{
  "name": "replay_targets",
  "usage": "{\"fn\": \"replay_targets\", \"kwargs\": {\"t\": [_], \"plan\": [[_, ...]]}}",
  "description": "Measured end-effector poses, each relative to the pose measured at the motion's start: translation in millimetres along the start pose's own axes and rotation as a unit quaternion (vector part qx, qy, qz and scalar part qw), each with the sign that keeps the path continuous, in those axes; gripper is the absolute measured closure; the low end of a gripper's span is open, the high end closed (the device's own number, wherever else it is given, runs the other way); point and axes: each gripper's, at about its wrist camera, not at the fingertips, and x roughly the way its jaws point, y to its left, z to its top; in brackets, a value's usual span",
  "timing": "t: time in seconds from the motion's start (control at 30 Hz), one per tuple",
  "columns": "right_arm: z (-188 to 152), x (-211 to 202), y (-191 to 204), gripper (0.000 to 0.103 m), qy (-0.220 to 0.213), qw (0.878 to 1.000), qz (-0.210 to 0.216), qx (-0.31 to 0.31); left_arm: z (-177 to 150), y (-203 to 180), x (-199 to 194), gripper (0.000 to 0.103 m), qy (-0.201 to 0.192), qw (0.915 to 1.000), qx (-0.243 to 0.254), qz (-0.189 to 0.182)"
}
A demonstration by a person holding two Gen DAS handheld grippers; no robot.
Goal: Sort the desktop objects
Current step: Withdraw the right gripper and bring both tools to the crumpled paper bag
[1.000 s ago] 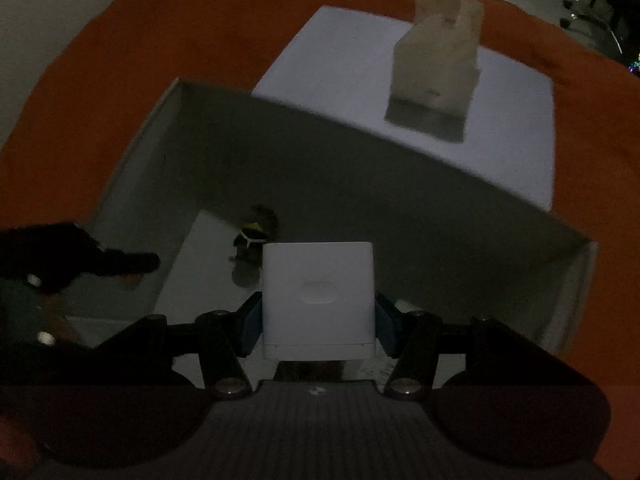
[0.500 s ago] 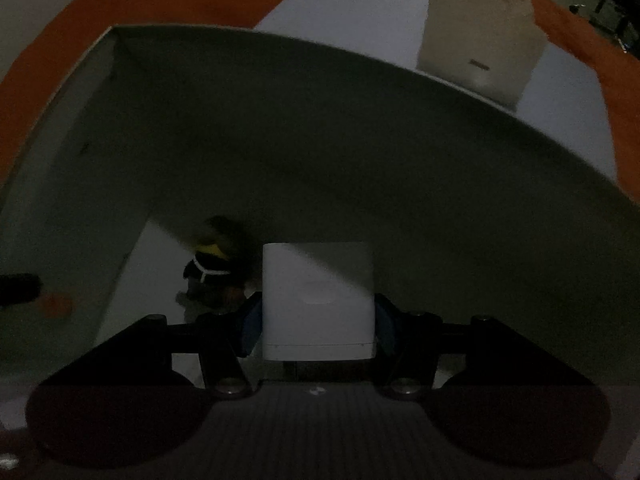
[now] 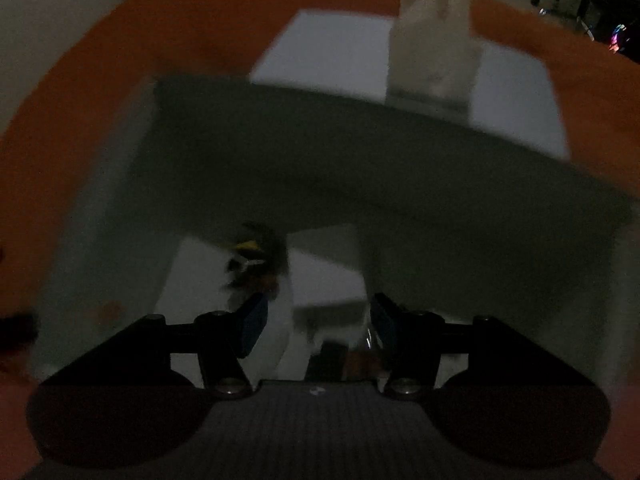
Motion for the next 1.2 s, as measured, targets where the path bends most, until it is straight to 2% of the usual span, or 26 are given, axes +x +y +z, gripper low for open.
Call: {"fn": "replay_targets", "kwargs": {"t": [0.07,0.13,0.23,0.33,0.43,0.5,0.57,0.63,0.67,0.7,0.77,0.87,0.93,1.03,1.1,1.2], "plan": [[-15.1,-46.5,-3.1,0.042,-0.017,1.000,0.003,0.003,2.7,5.0,-23.8,0.025,-0.010,0.9999,-0.008,0.009],[-32.8,-95.3,-8.8,0.036,-0.037,0.999,0.007,0.016,6.1,11.3,-43.3,0.025,-0.025,0.9994,-0.019,0.014],[-54.0,-154.2,-29.4,0.030,-0.064,0.995,0.017,0.074,11.5,18.1,-75.0,0.025,-0.049,0.9979,-0.038,0.018],[-71.1,-212.7,-58.1,0.027,-0.085,0.986,0.024,0.145,23.9,19.8,-96.2,0.025,-0.051,0.9977,-0.040,0.022],[-66.3,-257.5,-84.8,0.021,-0.103,0.977,-0.034,0.184,50.7,14.1,-95.6,0.019,-0.066,0.9968,0.008,0.046],[-43.4,-276.9,-103.6,0.020,-0.121,0.970,-0.084,0.194,72.8,8.0,-86.7,0.018,-0.078,0.9934,0.052,0.066],[-17.7,-284.6,-128.0,0.018,-0.144,0.961,-0.113,0.208,101.3,2.8,-65.5,0.018,-0.100,0.9889,0.083,0.072],[16.6,-272.0,-156.1,0.018,-0.179,0.947,-0.124,0.235,130.3,2.0,-43.0,0.018,-0.126,0.9871,0.083,0.053],[34.7,-263.5,-170.4,0.018,-0.198,0.939,-0.127,0.250,144.2,3.9,-29.2,0.018,-0.136,0.9877,0.072,0.031],[50.1,-252.4,-184.2,0.018,-0.204,0.936,-0.116,0.262,156.3,6.1,-16.0,0.018,-0.144,0.9876,0.062,0.011],[77.4,-226.8,-211.0,0.018,-0.198,0.936,-0.072,0.283,170.7,9.3,12.8,0.018,-0.142,0.9881,0.057,-0.012],[108.0,-176.4,-233.5,0.018,-0.193,0.934,-0.007,0.300,180.3,1.8,57.3,0.018,-0.116,0.9878,0.099,-0.032],[118.1,-155.6,-243.2,0.018,-0.187,0.935,0.017,0.301,182.3,-4.3,80.9,0.019,-0.100,0.9868,0.116,-0.054],[133.9,-117.2,-244.3,0.019,-0.145,0.940,0.038,0.305,182.2,-11.9,111.6,0.019,-0.082,0.9861,0.113,-0.091],[147.3,-90.5,-239.3,0.020,-0.113,0.949,0.041,0.293,183.2,-16.5,131.8,0.019,-0.072,0.9858,0.111,-0.104],[162.3,-61.9,-232.8,0.020,-0.094,0.956,0.051,0.272,188.7,-22.5,153.8,0.020,-0.057,0.9844,0.123,-0.112]]}}
